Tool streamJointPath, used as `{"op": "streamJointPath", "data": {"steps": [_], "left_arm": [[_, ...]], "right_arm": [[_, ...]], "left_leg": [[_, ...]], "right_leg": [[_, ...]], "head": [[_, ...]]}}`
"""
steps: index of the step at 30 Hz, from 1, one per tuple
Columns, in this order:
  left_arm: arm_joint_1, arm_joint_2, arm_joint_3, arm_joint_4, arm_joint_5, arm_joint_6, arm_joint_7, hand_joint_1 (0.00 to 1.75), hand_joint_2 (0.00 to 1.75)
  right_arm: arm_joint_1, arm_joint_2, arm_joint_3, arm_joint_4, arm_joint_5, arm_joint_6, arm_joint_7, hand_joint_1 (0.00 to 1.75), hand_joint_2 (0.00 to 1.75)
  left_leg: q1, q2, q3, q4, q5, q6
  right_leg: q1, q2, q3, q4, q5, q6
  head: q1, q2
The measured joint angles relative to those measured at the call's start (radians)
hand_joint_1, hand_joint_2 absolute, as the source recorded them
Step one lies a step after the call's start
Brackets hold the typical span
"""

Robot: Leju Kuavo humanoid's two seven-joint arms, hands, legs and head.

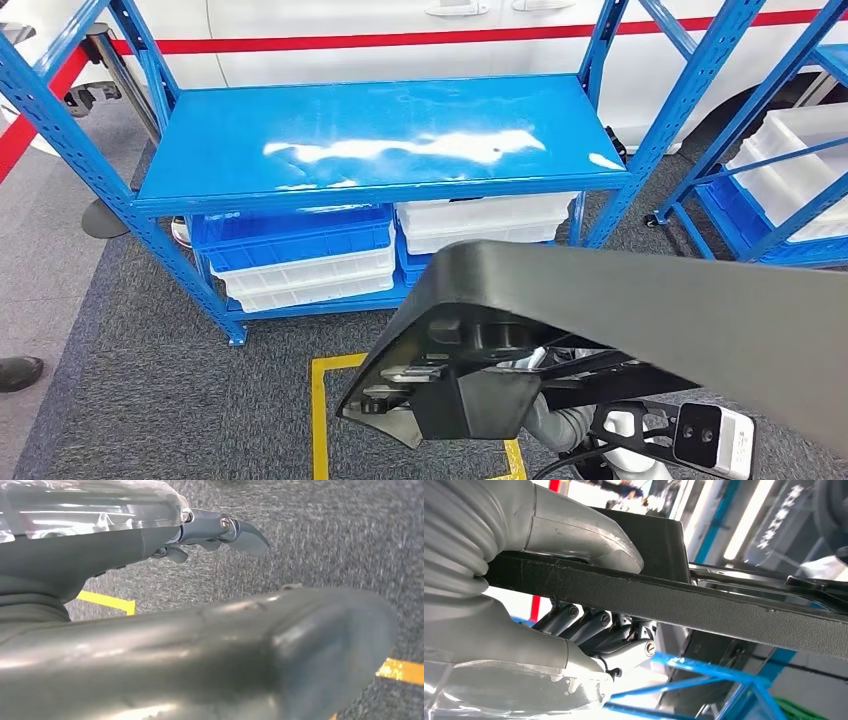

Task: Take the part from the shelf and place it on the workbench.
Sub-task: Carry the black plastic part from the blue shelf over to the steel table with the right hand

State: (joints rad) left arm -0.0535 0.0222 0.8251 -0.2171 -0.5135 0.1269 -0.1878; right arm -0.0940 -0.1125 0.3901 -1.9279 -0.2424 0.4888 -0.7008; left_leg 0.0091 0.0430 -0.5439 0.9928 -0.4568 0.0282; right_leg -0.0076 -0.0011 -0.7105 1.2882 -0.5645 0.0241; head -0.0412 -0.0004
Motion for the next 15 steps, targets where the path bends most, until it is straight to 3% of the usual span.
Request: {"op": "streamJointPath", "data": {"steps": [2,3,5,8,10,12,13,14,15], "left_arm": [[-0.001,-0.006,0.0,0.0,-0.012,-0.002,0.002,0.0,0.0],[-0.001,-0.01,0.0,0.0,-0.016,-0.001,0.003,0.0,0.0],[0.0,-0.019,0.0,0.0,-0.021,0.002,0.005,0.0,0.0],[0.0,-0.033,0.0,0.0,-0.027,0.01,-0.001,0.0,0.0],[0.001,-0.041,0.0,0.0,-0.032,0.011,-0.012,0.0,0.0],[0.004,-0.045,0.001,0.0,-0.033,0.011,-0.019,0.0,0.0],[0.007,-0.046,0.002,0.0,-0.032,0.012,-0.021,0.0,0.0],[0.01,-0.047,0.003,0.0,-0.031,0.013,-0.022,0.0,0.0],[0.013,-0.048,0.004,0.0,-0.031,0.013,-0.023,0.0,0.0]], "right_arm": [[0.005,0.0,-0.001,-0.006,0.014,-0.013,0.0,1.69,1.75],[0.007,0.0,0.0,-0.01,0.022,-0.016,0.0,1.69,1.75],[0.01,0.0,0.004,-0.015,0.039,-0.009,0.0,1.69,1.75],[0.022,0.001,0.012,-0.023,0.057,0.009,-0.001,1.69,1.75],[0.036,0.002,0.015,-0.036,0.063,0.014,-0.001,1.69,1.75],[0.057,0.003,0.016,-0.05,0.068,0.018,-0.001,1.69,1.75],[0.072,0.005,0.017,-0.057,0.073,0.022,-0.001,1.69,1.75],[0.088,0.007,0.018,-0.064,0.08,0.025,-0.001,1.69,1.75],[0.104,0.009,0.019,-0.072,0.089,0.025,-0.001,1.69,1.75]], "left_leg": [[0.0,0.012,0.001,0.004,-0.002,-0.003],[-0.002,0.018,0.001,0.005,-0.003,-0.006],[-0.007,0.029,0.002,0.008,-0.006,-0.016],[-0.007,0.043,0.004,0.01,-0.01,-0.033],[-0.003,0.015,-0.011,0.05,-0.044,-0.045],[0.0,-0.024,-0.059,0.164,-0.113,-0.051],[0.001,-0.031,-0.087,0.232,-0.143,-0.053],[0.001,-0.033,-0.108,0.281,-0.159,-0.053],[0.001,-0.034,-0.113,0.295,-0.155,-0.052]], "right_leg": [[0.0,-0.015,0.066,-0.117,0.062,-0.003],[0.003,-0.034,0.104,-0.187,0.086,-0.009],[0.009,-0.059,0.144,-0.27,0.108,-0.02],[0.01,-0.041,0.14,-0.28,0.112,-0.035],[0.005,-0.022,0.138,-0.286,0.119,-0.047],[0.004,-0.004,0.135,-0.287,0.123,-0.054],[0.005,0.006,0.133,-0.287,0.124,-0.056],[0.006,0.018,0.131,-0.286,0.125,-0.057],[0.006,0.03,0.131,-0.285,0.126,-0.057]], "head": [[0.0,0.0],[0.0,0.0],[0.0,0.0],[0.0,0.0],[0.0,0.0],[0.0,0.0],[0.0,0.0],[0.0,0.0],[0.0,0.0]]}}
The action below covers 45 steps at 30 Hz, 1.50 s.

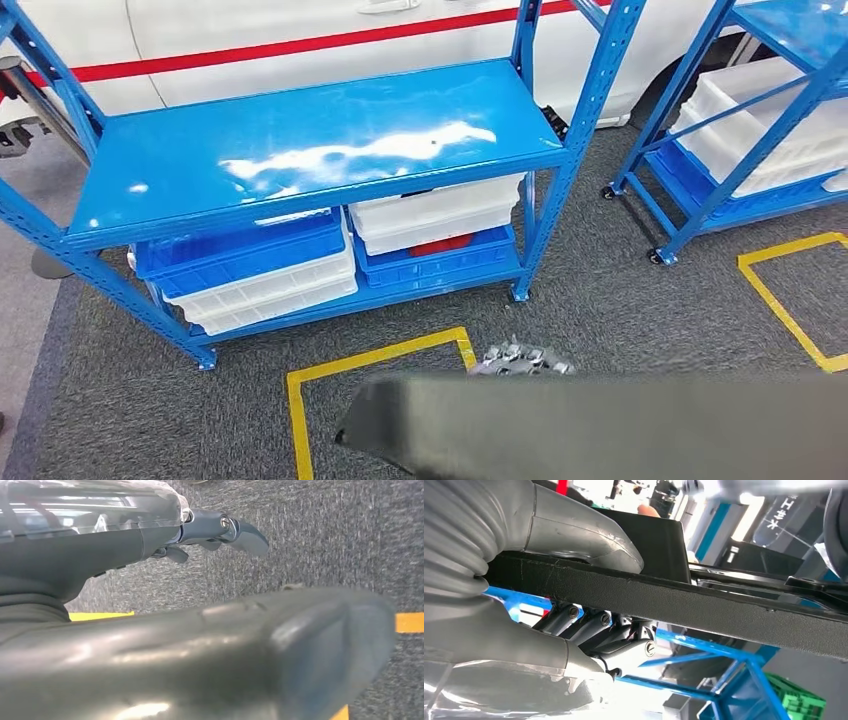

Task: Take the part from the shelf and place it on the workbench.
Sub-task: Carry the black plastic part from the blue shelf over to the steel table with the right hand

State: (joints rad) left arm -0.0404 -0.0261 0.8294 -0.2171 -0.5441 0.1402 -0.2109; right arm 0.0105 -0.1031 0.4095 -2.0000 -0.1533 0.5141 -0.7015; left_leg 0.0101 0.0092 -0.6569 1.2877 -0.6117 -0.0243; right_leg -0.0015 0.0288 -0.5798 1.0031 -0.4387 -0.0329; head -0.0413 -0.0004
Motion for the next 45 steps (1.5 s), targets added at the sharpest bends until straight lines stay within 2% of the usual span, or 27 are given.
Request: {"op": "streamJointPath", "data": {"steps": [1,2,4,6,9,10,12,14,15,16,17,20,21,23,24,26,27,29,30,31,33,35,37,39,41,43,45], "left_arm": [[0.003,-0.002,0.001,0.0,-0.001,-0.001,-0.001,0.0,0.0],[0.004,-0.004,0.001,0.0,-0.002,-0.002,-0.002,0.0,0.0],[0.006,-0.007,0.001,0.0,-0.006,-0.006,-0.004,0.0,0.0],[0.007,-0.01,0.001,0.0,-0.01,-0.011,-0.007,0.0,0.0],[0.005,-0.016,0.001,0.0,-0.015,-0.023,-0.015,0.0,0.0],[0.003,-0.02,0.001,0.0,-0.017,-0.028,-0.018,0.0,0.0],[0.001,-0.029,0.001,0.0,-0.025,-0.034,-0.021,0.0,0.0],[0.003,-0.032,0.001,0.0,-0.032,-0.037,-0.022,0.0,0.0],[0.005,-0.034,0.001,0.0,-0.036,-0.038,-0.022,0.0,0.0],[0.005,-0.035,0.001,0.0,-0.038,-0.038,-0.023,0.0,0.0],[0.005,-0.036,0.001,0.0,-0.041,-0.039,-0.025,0.0,0.0],[0.0,-0.036,0.001,0.0,-0.05,-0.05,-0.031,0.0,0.0],[-0.002,-0.035,0.001,0.0,-0.053,-0.056,-0.031,0.0,0.0],[-0.007,-0.031,0.001,0.0,-0.057,-0.066,-0.029,0.0,0.0],[-0.011,-0.029,0.001,0.0,-0.059,-0.069,-0.029,0.0,0.0],[-0.016,-0.025,0.0,0.0,-0.06,-0.073,-0.029,0.0,0.0],[-0.016,-0.024,0.0,0.0,-0.061,-0.074,-0.029,0.0,0.0],[-0.013,-0.021,0.0,0.0,-0.061,-0.074,-0.028,0.0,0.0],[-0.012,-0.02,0.0,0.0,-0.062,-0.074,-0.028,0.0,0.0],[-0.011,-0.019,0.001,0.0,-0.062,-0.074,-0.028,0.0,0.0],[-0.012,-0.019,0.001,0.0,-0.062,-0.074,-0.028,0.0,0.0],[-0.013,-0.019,0.001,0.0,-0.062,-0.074,-0.029,0.0,0.0],[-0.014,-0.018,0.001,0.0,-0.062,-0.073,-0.031,0.0,0.0],[-0.017,-0.02,0.001,0.0,-0.063,-0.072,-0.032,0.0,0.0],[-0.02,-0.023,0.001,0.0,-0.063,-0.071,-0.034,0.0,0.0],[-0.017,-0.024,0.002,0.0,-0.062,-0.071,-0.034,0.0,0.0],[-0.014,-0.025,0.004,0.0,-0.06,-0.07,-0.033,0.0,0.0]], "right_arm": [[0.015,0.003,0.003,-0.008,0.013,-0.004,0.0,1.69,1.75],[0.029,0.006,0.006,-0.017,0.027,-0.011,0.0,1.69,1.75],[0.052,0.01,0.014,-0.035,0.05,-0.03,0.0,1.69,1.75],[0.07,0.012,0.021,-0.047,0.063,-0.041,0.0,1.69,1.75],[0.087,0.014,0.025,-0.058,0.067,-0.056,0.0,1.69,1.75],[0.088,0.015,0.025,-0.059,0.065,-0.06,0.0,1.69,1.75],[0.077,0.019,0.023,-0.055,0.06,-0.057,0.0,1.69,1.75],[0.061,0.033,0.017,-0.042,0.061,-0.047,0.0,1.69,1.75],[0.055,0.04,0.014,-0.035,0.065,-0.045,0.0,1.69,1.75],[0.052,0.047,0.012,-0.029,0.07,-0.047,0.0,1.69,1.75],[0.048,0.052,0.011,-0.026,0.076,-0.051,0.0,1.69,1.75],[0.014,0.061,0.011,-0.019,0.082,-0.072,0.0,1.69,1.75],[-0.004,0.062,0.011,-0.016,0.077,-0.08,0.001,1.69,1.75],[-0.035,0.062,0.011,-0.012,0.061,-0.096,0.005,1.69,1.75],[-0.047,0.062,0.011,-0.01,0.053,-0.101,0.008,1.69,1.75],[-0.07,0.063,0.013,-0.007,0.042,-0.107,0.015,1.69,1.75],[-0.079,0.063,0.014,-0.005,0.039,-0.109,0.016,1.69,1.75],[-0.093,0.063,0.016,0.001,0.033,-0.11,0.02,1.69,1.75],[-0.096,0.063,0.016,0.004,0.03,-0.111,0.022,1.69,1.75],[-0.1,0.063,0.017,0.007,0.027,-0.111,0.025,1.69,1.75],[-0.112,0.063,0.018,0.015,0.018,-0.112,0.032,1.69,1.75],[-0.129,0.063,0.019,0.024,0.005,-0.114,0.036,1.69,1.75],[-0.143,0.063,0.019,0.035,-0.007,-0.117,0.04,1.69,1.75],[-0.15,0.062,0.02,0.044,-0.014,-0.119,0.045,1.69,1.75],[-0.158,0.062,0.02,0.053,-0.018,-0.121,0.048,1.69,1.75],[-0.165,0.06,0.02,0.065,-0.021,-0.121,0.047,1.69,1.75],[-0.167,0.059,0.021,0.081,-0.023,-0.121,0.043,1.69,1.75]], "left_leg": [[0.0,-0.002,0.015,-0.028,0.025,0.002],[0.0,-0.01,0.047,-0.092,0.063,0.006],[0.002,-0.055,0.111,-0.229,0.116,0.014],[0.0,-0.084,0.132,-0.283,0.125,0.02],[0.002,-0.057,0.133,-0.29,0.132,0.033],[0.005,-0.045,0.133,-0.294,0.137,0.038],[0.009,-0.02,0.13,-0.301,0.144,0.046],[0.005,0.009,0.126,-0.299,0.145,0.048],[0.002,0.023,0.126,-0.299,0.145,0.048],[0.0,0.035,0.126,-0.298,0.144,0.048],[-0.001,0.046,0.126,-0.298,0.144,0.048],[-0.008,0.071,0.131,-0.297,0.141,0.042],[-0.01,0.08,0.132,-0.297,0.14,0.037],[-0.012,0.096,0.135,-0.298,0.139,0.028],[-0.011,0.091,0.136,-0.295,0.136,0.022],[-0.009,0.051,0.117,-0.246,0.099,0.012],[-0.006,0.024,0.092,-0.19,0.066,0.008],[-0.005,0.002,0.028,-0.052,0.004,0.005],[-0.005,0.0,0.007,-0.011,-0.005,0.005],[-0.005,-0.001,0.003,-0.005,0.007,0.005],[-0.003,-0.013,0.047,-0.109,0.079,0.008],[0.0,-0.052,0.101,-0.237,0.133,0.015],[0.0,-0.071,0.119,-0.284,0.141,0.021],[0.001,-0.052,0.119,-0.29,0.147,0.031],[0.005,-0.03,0.121,-0.299,0.154,0.043],[0.005,-0.007,0.12,-0.302,0.157,0.05],[0.004,0.017,0.118,-0.301,0.156,0.05]], "right_leg": [[0.0,0.013,0.001,0.001,0.0,0.0],[0.0,0.025,0.002,0.003,0.0,0.002],[0.001,0.048,0.0,0.007,0.001,0.008],[-0.002,0.068,-0.008,0.01,0.005,0.02],[-0.003,0.097,-0.016,0.004,0.015,0.041],[-0.001,0.092,-0.023,0.013,0.007,0.047],[-0.001,0.05,-0.064,0.096,-0.043,0.055],[-0.004,-0.003,-0.126,0.232,-0.105,0.059],[-0.004,-0.018,-0.14,0.268,-0.114,0.059],[-0.005,-0.026,-0.134,0.265,-0.103,0.058],[-0.004,-0.033,-0.107,0.221,-0.078,0.054],[0.009,-0.085,0.001,0.033,-0.017,0.031],[0.014,-0.096,0.014,0.005,-0.014,0.024],[0.016,-0.08,0.012,-0.003,-0.011,0.014],[0.013,-0.07,0.012,-0.006,-0.007,0.01],[0.005,-0.052,0.012,-0.014,0.002,0.0],[0.004,-0.043,0.011,-0.015,0.005,-0.004],[0.004,-0.02,0.006,-0.014,0.007,-0.009],[0.005,-0.008,0.004,-0.012,0.008,-0.009],[0.005,0.005,0.003,-0.01,0.008,-0.009],[0.005,0.03,0.003,-0.005,0.008,-0.007],[0.006,0.054,0.0,0.001,0.008,0.001],[0.005,0.075,-0.009,0.005,0.011,0.013],[0.002,0.085,-0.016,0.006,0.014,0.025],[0.004,0.045,-0.037,0.046,-0.012,0.035],[0.002,-0.007,-0.094,0.161,-0.074,0.043],[-0.005,-0.02,-0.153,0.277,-0.114,0.051]], "head": [[0.0,0.0],[0.0,0.0],[0.0,0.0],[0.0,0.0],[0.0,0.0],[0.0,0.0],[0.0,0.0],[0.0,0.0],[0.0,0.0],[0.0,0.0],[0.0,0.0],[0.0,0.0],[0.0,0.0],[0.0,0.0],[0.0,0.0],[0.0,0.0],[0.0,0.0],[0.0,0.0],[0.0,0.0],[0.0,0.0],[0.0,0.0],[0.0,0.0],[0.0,0.0],[0.0,0.0],[0.0,0.0],[0.0,0.0],[0.0,0.0]]}}
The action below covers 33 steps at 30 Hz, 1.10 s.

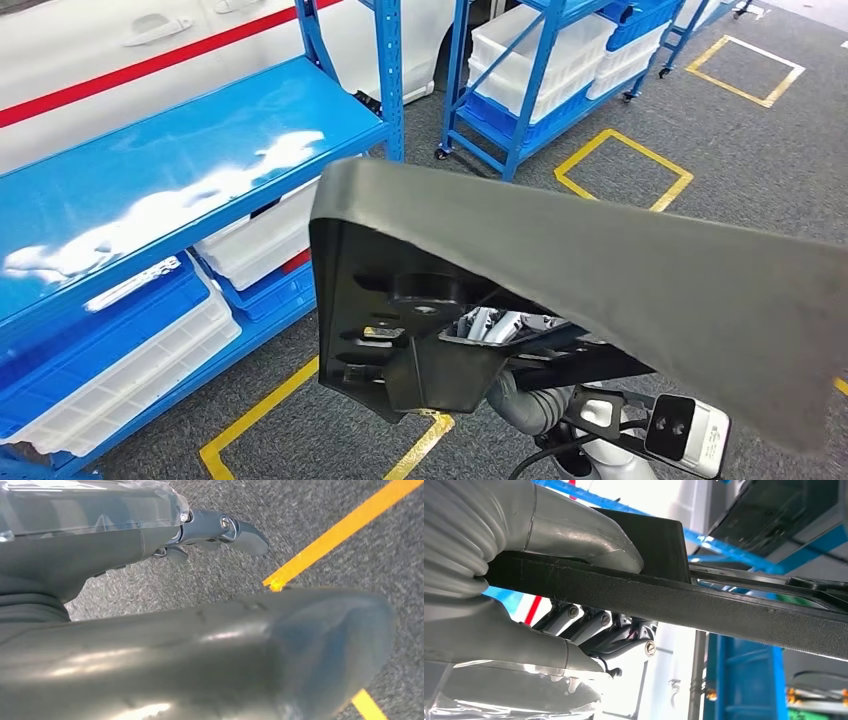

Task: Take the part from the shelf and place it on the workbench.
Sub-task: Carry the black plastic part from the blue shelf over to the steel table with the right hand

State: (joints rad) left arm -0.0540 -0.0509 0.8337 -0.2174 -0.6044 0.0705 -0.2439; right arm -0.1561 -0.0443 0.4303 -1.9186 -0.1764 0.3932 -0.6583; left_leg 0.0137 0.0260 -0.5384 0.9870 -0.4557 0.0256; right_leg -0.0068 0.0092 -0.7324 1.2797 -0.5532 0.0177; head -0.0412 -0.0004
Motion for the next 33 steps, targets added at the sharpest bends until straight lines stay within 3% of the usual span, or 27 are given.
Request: {"op": "streamJointPath", "data": {"steps": [1,2,4,6,7,9,11,13,15,16,17,18,20,22,24,25,27,28,30,31,32,33], "left_arm": [[0.0,-0.001,0.003,0.0,0.001,0.001,0.001,0.0,0.0],[-0.001,-0.002,0.006,0.0,0.003,0.001,0.001,0.0,0.0],[-0.003,-0.004,0.012,0.0,0.005,0.002,0.001,0.0,0.0],[-0.004,-0.005,0.015,0.0,0.007,0.002,0.001,0.0,0.0],[-0.004,-0.005,0.016,0.0,0.009,0.003,0.001,0.0,0.0],[-0.006,-0.005,0.019,0.0,0.011,0.004,0.0,0.0,0.0],[-0.007,-0.005,0.021,0.0,0.012,0.004,-0.004,0.0,0.0],[-0.005,-0.006,0.022,0.0,0.01,0.005,-0.006,0.0,0.0],[0.0,-0.006,0.025,0.0,0.008,0.008,-0.006,0.0,0.0],[0.002,-0.005,0.027,0.0,0.007,0.009,-0.006,0.0,0.0],[0.003,-0.004,0.029,0.0,0.006,0.011,-0.006,0.0,0.0],[0.003,-0.003,0.032,0.0,0.005,0.012,-0.005,0.0,0.0],[0.003,0.0,0.036,0.0,0.002,0.013,-0.005,0.0,0.0],[0.002,0.003,0.039,0.0,0.0,0.013,-0.003,0.0,0.0],[-0.001,0.005,0.039,0.0,-0.001,0.013,-0.001,0.0,0.0],[-0.003,0.005,0.04,0.0,0.0,0.013,-0.001,0.0,0.0],[-0.005,0.005,0.041,0.0,0.0,0.014,0.0,0.0,0.0],[-0.005,0.005,0.043,0.0,0.001,0.014,0.001,0.0,0.0],[-0.001,0.005,0.046,0.0,0.001,0.015,0.003,0.0,0.0],[0.0,0.005,0.048,0.0,0.001,0.015,0.004,0.0,0.0],[0.0,0.005,0.05,0.0,0.001,0.015,0.004,0.0,0.0],[-0.001,0.005,0.052,0.0,0.001,0.016,0.004,0.0,0.0]], "right_arm": [[-0.001,-0.001,0.001,0.009,-0.001,0.001,-0.003,1.69,1.75],[-0.004,-0.001,0.001,0.018,-0.003,0.002,-0.005,1.69,1.75],[-0.016,-0.002,0.003,0.031,-0.006,0.004,-0.009,1.69,1.75],[-0.031,-0.002,0.004,0.039,-0.01,0.006,-0.011,1.69,1.75],[-0.037,-0.002,0.004,0.042,-0.013,0.007,-0.011,1.69,1.75],[-0.043,-0.002,0.005,0.046,-0.019,0.007,-0.01,1.69,1.75],[-0.047,-0.002,0.005,0.047,-0.022,0.006,-0.01,1.69,1.75],[-0.049,-0.001,0.005,0.048,-0.023,0.003,-0.009,1.69,1.75],[-0.045,0.0,0.005,0.047,-0.02,-0.002,-0.005,1.69,1.75],[-0.042,0.0,0.005,0.047,-0.018,-0.004,-0.003,1.69,1.75],[-0.038,0.0,0.005,0.045,-0.016,-0.006,0.001,1.69,1.75],[-0.035,0.0,0.005,0.043,-0.014,-0.006,0.004,1.69,1.75],[-0.032,0.002,0.005,0.036,-0.009,-0.004,0.01,1.69,1.75],[-0.031,0.003,0.005,0.033,-0.002,0.004,0.018,1.69,1.75],[-0.028,0.003,0.005,0.034,0.004,0.015,0.027,1.69,1.75],[-0.027,0.003,0.005,0.035,0.006,0.021,0.029,1.69,1.75],[-0.03,0.003,0.005,0.039,0.007,0.032,0.026,1.69,1.75],[-0.032,0.002,0.005,0.042,0.006,0.038,0.023,1.69,1.75],[-0.035,0.001,0.005,0.049,0.001,0.045,0.019,1.69,1.75],[-0.035,0.001,0.005,0.052,-0.003,0.048,0.017,1.69,1.75],[-0.036,0.0,0.005,0.056,-0.007,0.051,0.015,1.69,1.75],[-0.037,-0.001,0.005,0.058,-0.012,0.053,0.013,1.69,1.75]], "left_leg": [[0.0,0.012,0.0,0.0,-0.001,-0.001],[0.0,0.023,0.0,0.001,-0.003,-0.002],[-0.002,0.043,0.005,0.003,-0.008,-0.008],[-0.007,0.06,0.009,0.005,-0.014,-0.018],[-0.009,0.068,0.01,0.005,-0.016,-0.024],[-0.009,0.083,0.014,0.005,-0.021,-0.036],[-0.004,0.054,0.005,0.035,-0.046,-0.047],[-0.001,0.002,-0.042,0.144,-0.109,-0.054],[-0.001,-0.016,-0.107,0.277,-0.161,-0.056],[-0.001,-0.018,-0.122,0.303,-0.16,-0.055],[-0.001,-0.02,-0.119,0.289,-0.138,-0.054],[-0.001,-0.026,-0.097,0.235,-0.1,-0.051],[0.001,-0.067,-0.038,0.092,-0.033,-0.043],[0.0,-0.095,-0.009,0.022,-0.013,-0.035],[-0.001,-0.08,-0.006,0.016,-0.01,-0.026],[0.0,-0.068,-0.003,0.011,-0.006,-0.019],[0.004,-0.043,0.001,0.0,0.001,-0.006],[0.002,-0.03,0.001,-0.001,0.002,-0.002],[-0.001,-0.004,0.0,-0.001,0.001,0.0],[-0.002,0.009,0.0,0.0,0.0,0.0],[-0.002,0.021,0.0,0.0,-0.002,-0.002],[-0.002,0.032,0.001,0.001,-0.004,-0.004]], "right_leg": [[-0.003,-0.003,-0.007,0.013,0.006,0.002],[-0.006,-0.008,0.007,-0.015,0.03,0.003],[-0.005,-0.042,0.079,-0.154,0.092,0.0],[0.002,-0.072,0.13,-0.254,0.12,-0.011],[0.007,-0.075,0.136,-0.268,0.119,-0.018],[0.008,-0.05,0.133,-0.27,0.122,-0.03],[0.003,-0.03,0.134,-0.276,0.127,-0.042],[0.001,-0.011,0.135,-0.279,0.13,-0.051],[0.005,0.014,0.134,-0.278,0.13,-0.056],[0.006,0.028,0.134,-0.277,0.13,-0.056],[0.007,0.041,0.135,-0.276,0.13,-0.056],[0.007,0.055,0.136,-0.274,0.13,-0.055],[0.006,0.079,0.135,-0.268,0.128,-0.05],[0.005,0.101,0.128,-0.265,0.13,-0.04],[0.002,0.121,0.123,-0.267,0.135,-0.025],[0.003,0.114,0.119,-0.263,0.133,-0.019],[0.007,0.066,0.091,-0.208,0.097,-0.011],[0.006,0.034,0.064,-0.15,0.066,-0.009],[0.0,0.004,-0.002,-0.019,0.011,-0.003],[-0.003,-0.001,-0.019,0.015,0.006,0.0],[-0.006,-0.005,-0.016,0.009,0.019,0.002],[-0.007,-0.013,0.009,-0.038,0.047,0.002]], "head": [[0.0,0.0],[0.0,0.0],[0.0,0.0],[0.0,0.0],[0.0,0.0],[0.0,0.0],[0.0,0.0],[0.0,0.0],[0.0,0.0],[0.0,0.0],[0.0,0.0],[0.0,0.0],[0.0,0.0],[0.0,0.0],[0.0,0.0],[0.0,0.0],[0.0,0.0],[0.0,0.0],[0.0,0.0],[0.0,0.0],[0.0,0.0],[0.0,0.0]]}}
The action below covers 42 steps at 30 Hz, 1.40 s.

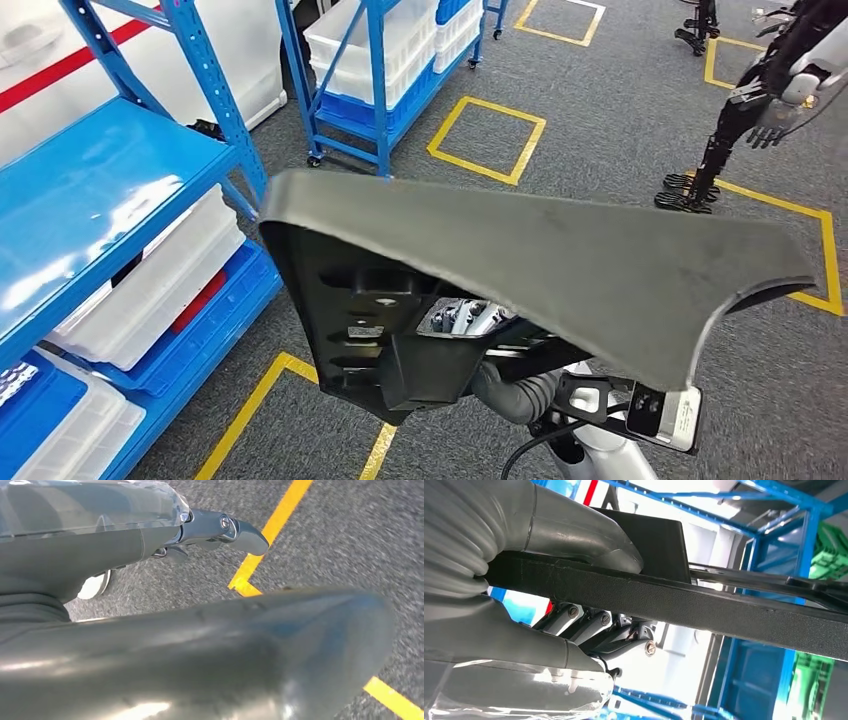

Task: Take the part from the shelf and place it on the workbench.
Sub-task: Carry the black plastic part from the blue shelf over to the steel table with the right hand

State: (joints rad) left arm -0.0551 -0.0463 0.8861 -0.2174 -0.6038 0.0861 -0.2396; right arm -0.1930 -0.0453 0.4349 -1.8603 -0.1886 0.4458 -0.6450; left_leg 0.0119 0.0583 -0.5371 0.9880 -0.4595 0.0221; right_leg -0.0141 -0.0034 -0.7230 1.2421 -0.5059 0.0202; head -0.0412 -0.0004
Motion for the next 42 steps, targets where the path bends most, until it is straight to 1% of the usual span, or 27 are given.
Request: {"op": "streamJointPath", "data": {"steps": [2,4,5,8,12,13,14,15,16,17,18,19,20,22,24,26,28,29,30,31,32,33,35,37,39,40,42], "left_arm": [[-0.001,-0.002,0.005,0.0,-0.001,0.0,0.0,0.0,0.0],[-0.001,-0.003,0.009,0.0,-0.002,0.001,0.0,0.0,0.0],[-0.001,-0.003,0.01,0.0,-0.002,0.002,0.0,0.0,0.0],[-0.003,-0.003,0.011,0.0,-0.003,0.005,0.0,0.0,0.0],[-0.004,-0.003,0.012,0.0,-0.004,0.005,0.0,0.0,0.0],[-0.003,-0.003,0.012,0.0,-0.004,0.006,0.0,0.0,0.0],[-0.003,-0.003,0.012,0.0,-0.006,0.006,-0.001,0.0,0.0],[-0.001,-0.004,0.012,0.0,-0.009,0.006,-0.002,0.0,0.0],[0.002,-0.004,0.013,0.0,-0.012,0.006,-0.004,0.0,0.0],[0.005,-0.003,0.015,0.0,-0.014,0.005,-0.007,0.0,0.0],[0.007,-0.001,0.017,0.0,-0.015,0.005,-0.011,0.0,0.0],[0.008,0.001,0.019,0.0,-0.015,0.005,-0.015,0.0,0.0],[0.008,0.003,0.021,0.0,-0.015,0.006,-0.017,0.0,0.0],[0.008,0.006,0.028,0.0,-0.012,0.012,-0.016,0.0,0.0],[0.005,0.009,0.039,0.0,-0.003,0.023,-0.012,0.0,0.0],[0.003,0.01,0.048,0.0,0.005,0.032,-0.007,0.0,0.0],[0.006,0.012,0.059,0.0,0.009,0.042,-0.003,0.0,0.0],[0.009,0.013,0.065,0.0,0.012,0.047,-0.003,0.0,0.0],[0.011,0.014,0.07,0.0,0.014,0.05,-0.003,0.0,0.0],[0.012,0.016,0.076,-0.001,0.016,0.052,-0.004,0.0,0.0],[0.012,0.017,0.081,-0.001,0.016,0.053,-0.006,0.0,0.0],[0.012,0.019,0.084,-0.002,0.015,0.052,-0.007,0.0,0.0],[0.012,0.024,0.089,-0.004,0.012,0.052,-0.01,0.0,0.0],[0.012,0.03,0.092,-0.005,0.006,0.052,-0.011,0.0,0.0],[0.011,0.038,0.094,-0.006,-0.003,0.052,-0.012,0.0,0.0],[0.01,0.042,0.094,-0.007,-0.008,0.051,-0.011,0.0,0.0],[0.01,0.051,0.093,-0.008,-0.015,0.05,-0.007,0.0,0.0]], "right_arm": [[-0.004,-0.001,0.0,0.002,-0.008,0.004,-0.003,1.69,1.75],[-0.007,-0.002,0.0,0.003,-0.011,0.006,-0.005,1.69,1.75],[-0.008,-0.003,0.0,0.004,-0.011,0.007,-0.005,1.69,1.75],[-0.008,-0.007,0.0,0.004,-0.01,0.009,-0.006,1.69,1.75],[-0.008,-0.007,0.0,0.004,-0.008,0.009,-0.006,1.69,1.75],[-0.008,-0.008,0.0,0.004,-0.007,0.009,-0.006,1.69,1.75],[-0.009,-0.008,0.001,0.004,-0.006,0.007,-0.006,1.69,1.75],[-0.01,-0.009,0.001,0.004,-0.004,0.004,-0.007,1.69,1.75],[-0.01,-0.012,0.002,0.006,-0.003,0.001,-0.008,1.69,1.75],[-0.01,-0.019,0.002,0.007,-0.003,-0.002,-0.013,1.69,1.75],[-0.009,-0.027,0.002,0.009,-0.004,-0.002,-0.019,1.69,1.75],[-0.008,-0.035,0.002,0.01,-0.006,-0.002,-0.027,1.69,1.75],[-0.008,-0.041,0.002,0.011,-0.006,-0.002,-0.034,1.69,1.75],[-0.006,-0.047,0.002,0.012,-0.005,-0.005,-0.038,1.69,1.75],[-0.001,-0.053,0.002,0.012,-0.006,-0.007,-0.038,1.69,1.75],[0.005,-0.058,0.003,0.012,-0.006,-0.006,-0.037,1.69,1.75],[0.008,-0.06,0.004,0.014,-0.007,-0.002,-0.037,1.69,1.75],[0.01,-0.06,0.005,0.016,-0.007,0.001,-0.037,1.69,1.75],[0.013,-0.06,0.005,0.019,-0.007,0.004,-0.037,1.69,1.75],[0.016,-0.06,0.005,0.022,-0.007,0.008,-0.037,1.69,1.75],[0.02,-0.06,0.005,0.025,-0.009,0.011,-0.037,1.69,1.75],[0.023,-0.06,0.005,0.027,-0.011,0.013,-0.038,1.69,1.75],[0.03,-0.06,0.005,0.031,-0.016,0.014,-0.043,1.69,1.75],[0.04,-0.061,0.002,0.035,-0.018,0.011,-0.048,1.69,1.75],[0.057,-0.061,-0.005,0.035,-0.015,0.005,-0.05,1.69,1.75],[0.065,-0.061,-0.009,0.034,-0.012,0.002,-0.051,1.69,1.75],[0.079,-0.06,-0.015,0.032,-0.007,-0.002,-0.053,1.69,1.75]], "left_leg": [[-0.002,0.019,0.005,0.001,-0.006,-0.007],[-0.007,0.035,0.011,0.002,-0.012,-0.018],[-0.009,0.042,0.013,0.002,-0.014,-0.024],[-0.007,0.063,0.021,0.0,-0.019,-0.039],[-0.005,0.062,0.021,0.001,-0.023,-0.042],[-0.004,0.048,0.018,0.009,-0.029,-0.043],[-0.002,0.023,0.005,0.04,-0.05,-0.044],[0.0,-0.003,-0.017,0.091,-0.079,-0.046],[0.001,-0.029,-0.055,0.172,-0.112,-0.048],[0.002,-0.046,-0.075,0.204,-0.113,-0.047],[0.003,-0.06,-0.074,0.189,-0.087,-0.045],[0.004,-0.088,-0.06,0.145,-0.056,-0.043],[0.006,-0.111,-0.029,0.068,-0.019,-0.04],[0.005,-0.139,-0.011,0.023,-0.011,-0.034],[0.004,-0.117,-0.01,0.017,-0.005,-0.023],[0.006,-0.093,-0.007,0.009,0.001,-0.009],[0.003,-0.065,-0.006,0.005,0.003,0.001],[0.0,-0.051,-0.007,0.005,0.002,0.003],[-0.002,-0.036,-0.007,0.006,0.001,0.004],[-0.003,-0.023,-0.008,0.006,0.0,0.003],[-0.003,-0.01,-0.007,0.006,-0.002,0.002],[-0.004,0.001,-0.005,0.006,-0.004,0.0],[-0.006,0.02,0.001,0.007,-0.01,-0.008],[-0.01,0.036,0.006,0.009,-0.016,-0.019],[-0.009,0.053,0.01,0.009,-0.021,-0.03],[-0.007,0.047,0.011,0.015,-0.03,-0.035],[-0.002,0.004,-0.015,0.082,-0.074,-0.043]], "right_leg": [[0.003,-0.035,0.081,-0.144,0.056,-0.005],[0.01,-0.057,0.123,-0.224,0.074,-0.016],[0.014,-0.053,0.124,-0.23,0.071,-0.021],[0.012,-0.024,0.125,-0.237,0.075,-0.035],[0.007,-0.017,0.128,-0.241,0.078,-0.039],[0.005,-0.015,0.128,-0.243,0.079,-0.041],[0.004,-0.01,0.129,-0.244,0.08,-0.044],[0.005,-0.002,0.129,-0.244,0.081,-0.048],[0.006,0.015,0.128,-0.244,0.082,-0.051],[0.008,0.038,0.128,-0.242,0.082,-0.053],[0.009,0.062,0.128,-0.24,0.081,-0.052],[0.011,0.084,0.126,-0.236,0.081,-0.049],[0.011,0.101,0.124,-0.232,0.081,-0.044],[0.008,0.122,0.115,-0.228,0.084,-0.031],[0.005,0.136,0.109,-0.228,0.087,-0.017],[0.008,0.093,0.09,-0.192,0.063,-0.008],[0.008,0.031,0.034,-0.078,-0.001,0.0],[0.005,0.018,0.0,-0.009,-0.031,0.004],[0.002,0.013,-0.025,0.043,-0.048,0.007],[0.0,0.009,-0.032,0.06,-0.046,0.009],[-0.001,0.005,-0.017,0.035,-0.026,0.009],[-0.001,-0.005,0.017,-0.026,0.005,0.007],[0.006,-0.043,0.096,-0.166,0.051,-0.004],[0.016,-0.059,0.128,-0.226,0.06,-0.018],[0.019,-0.037,0.128,-0.232,0.062,-0.031],[0.017,-0.026,0.13,-0.236,0.064,-0.036],[0.011,-0.007,0.135,-0.243,0.068,-0.049]], "head": [[0.0,0.0],[0.0,0.0],[0.0,0.0],[0.0,0.0],[0.0,0.0],[0.0,0.0],[0.0,0.0],[0.0,0.0],[0.0,0.0],[0.0,0.0],[0.0,0.0],[0.0,0.0],[0.0,0.0],[0.0,0.0],[0.0,0.0],[0.0,0.0],[0.0,0.0],[0.0,0.0],[0.0,0.0],[0.0,0.0],[0.0,0.0],[0.0,0.0],[0.0,0.0],[0.0,0.0],[0.0,0.0],[0.0,0.0],[0.0,0.0]]}}
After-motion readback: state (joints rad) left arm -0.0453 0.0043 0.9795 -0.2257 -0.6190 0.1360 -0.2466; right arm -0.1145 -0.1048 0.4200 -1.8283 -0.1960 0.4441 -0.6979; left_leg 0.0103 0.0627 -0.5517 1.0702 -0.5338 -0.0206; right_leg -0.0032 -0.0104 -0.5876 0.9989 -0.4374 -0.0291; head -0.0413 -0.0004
